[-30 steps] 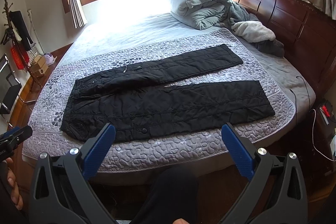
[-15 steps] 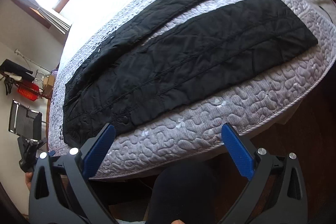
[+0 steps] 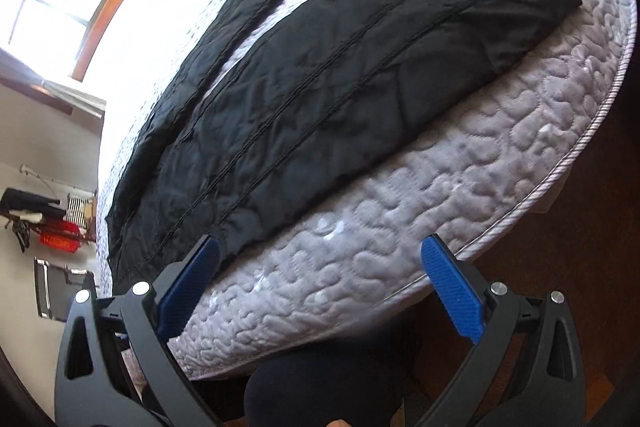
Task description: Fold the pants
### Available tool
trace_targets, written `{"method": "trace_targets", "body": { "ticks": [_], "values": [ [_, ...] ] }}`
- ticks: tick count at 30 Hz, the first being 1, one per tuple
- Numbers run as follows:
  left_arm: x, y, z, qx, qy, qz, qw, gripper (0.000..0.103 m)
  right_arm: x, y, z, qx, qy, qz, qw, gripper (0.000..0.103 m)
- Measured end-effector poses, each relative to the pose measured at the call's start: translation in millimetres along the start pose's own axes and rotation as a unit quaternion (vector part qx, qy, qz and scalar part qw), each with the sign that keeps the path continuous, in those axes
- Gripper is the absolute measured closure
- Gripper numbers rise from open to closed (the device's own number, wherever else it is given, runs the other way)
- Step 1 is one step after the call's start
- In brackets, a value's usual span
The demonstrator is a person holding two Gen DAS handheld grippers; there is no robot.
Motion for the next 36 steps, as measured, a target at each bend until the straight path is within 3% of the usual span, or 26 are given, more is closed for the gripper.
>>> {"method": "trace_targets", "body": {
  "ticks": [3,5,6,7,8,9,10,16,18,20,22,26,33,36],
  "values": [
    [-2,3,1,0.014,-0.001,-0.023,0.9996,0.018,45,4,-29,0.022,-0.054,-0.012,0.998,0.002],
    [-4,7,1,0.025,-0.005,-0.049,0.9985,0.042,76,8,-52,0.038,-0.095,-0.032,0.994,0.004],
    [-4,8,2,0.031,-0.006,-0.050,0.9983,0.047,90,9,-63,0.046,-0.110,-0.041,0.992,0.007],
    [-7,11,1,0.036,0.000,-0.042,0.9985,0.053,103,11,-73,0.054,-0.126,-0.040,0.990,0.016],
    [-11,12,1,0.040,0.009,-0.032,0.9987,0.060,119,11,-84,0.058,-0.148,-0.047,0.986,0.038],
    [-15,13,1,0.042,0.019,-0.021,0.9987,0.062,134,9,-94,0.058,-0.168,-0.051,0.983,0.050],
    [-18,14,2,0.046,0.026,-0.015,0.9985,0.064,149,6,-101,0.057,-0.192,-0.054,0.978,0.055],
    [-14,10,6,0.068,0.035,-0.020,0.9968,0.070,191,1,-123,0.080,-0.239,-0.063,0.966,0.054],
    [-11,10,7,0.075,0.039,-0.019,0.9962,0.077,193,-3,-129,0.080,-0.246,-0.063,0.964,0.055],
    [-9,16,10,0.091,0.040,-0.025,0.9947,0.082,190,-3,-129,0.083,-0.241,-0.068,0.965,0.081],
    [-7,27,11,0.115,0.043,-0.032,0.9920,0.084,179,-6,-127,0.079,-0.233,-0.071,0.967,0.086],
    [-23,55,7,0.145,0.062,-0.036,0.9868,0.085,155,-5,-106,0.063,-0.213,-0.067,0.973,0.088],
    [-88,96,-3,0.189,0.122,-0.065,0.9723,0.085,101,-10,-55,0.019,-0.154,-0.055,0.986,0.090],
    [-99,95,-7,0.182,0.122,-0.059,0.9738,0.085,92,-22,-50,0.007,-0.128,-0.021,0.992,0.090]
  ]
}}
Point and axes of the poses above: each gripper's, at about its wrist camera, not at the fingertips, and y roughly against the way its jaws point, x to its right, z to its underside, the point moved 1 cm from there along -y, roughly the way its jaws point, and after that the axes turned 5 degrees about z, right-handed, at the moved point
